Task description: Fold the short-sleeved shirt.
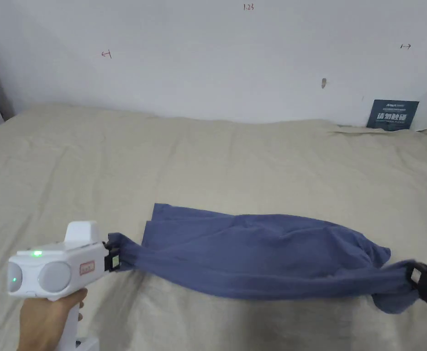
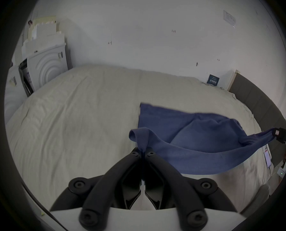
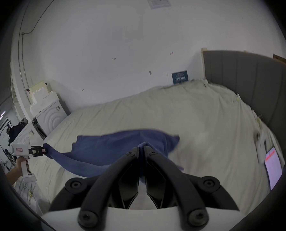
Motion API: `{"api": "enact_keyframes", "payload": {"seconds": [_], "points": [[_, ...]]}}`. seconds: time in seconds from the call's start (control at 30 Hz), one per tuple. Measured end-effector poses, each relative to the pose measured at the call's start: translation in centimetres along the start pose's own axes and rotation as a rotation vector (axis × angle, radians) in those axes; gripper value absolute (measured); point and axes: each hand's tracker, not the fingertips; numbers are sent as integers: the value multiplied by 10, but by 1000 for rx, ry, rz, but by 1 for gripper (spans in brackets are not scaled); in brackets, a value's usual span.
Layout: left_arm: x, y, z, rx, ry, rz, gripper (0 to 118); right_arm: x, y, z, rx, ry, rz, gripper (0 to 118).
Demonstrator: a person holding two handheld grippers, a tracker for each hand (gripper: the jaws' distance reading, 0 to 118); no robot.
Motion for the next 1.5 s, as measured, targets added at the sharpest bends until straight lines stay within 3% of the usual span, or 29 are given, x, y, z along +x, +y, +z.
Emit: {"api": "enact_keyframes", "payload": {"seconds": [0.2, 0.57, 1.03, 1.13, 1.2, 1.23, 1.27, 1.3, 1.37, 1.5], "points": [[-21, -65, 17, -66, 8, 2, 0, -2, -59, 51, -74, -14, -60, 4], [-48, -120, 62, -115, 14, 29, 0, 1, -108, 112, -154, -44, -76, 4], [-35, -158, 37, -265, 90, 22, 0, 23, -160, 57, -372, -200, -89, 4], [-29, -158, 42, -266, 102, 29, 13, 25, -165, 55, -395, -210, -73, 5], [-24, -155, 46, -267, 112, 30, 31, 22, -164, 56, -401, -208, -47, 12], [-22, -152, 48, -271, 127, 29, 49, 20, -161, 57, -401, -215, -32, 23], [-25, -153, 45, -278, 137, 24, 72, 18, -156, 60, -396, -225, -17, 47], [-24, -150, 48, -274, 135, 21, 84, 15, -149, 63, -383, -232, -6, 65], [-19, -140, 59, -218, 120, 15, 105, 6, -134, 73, -310, -212, 19, 91], [-1, -108, 86, -62, 110, -3, 108, -17, -92, 90, -142, -194, 35, 93]]}}
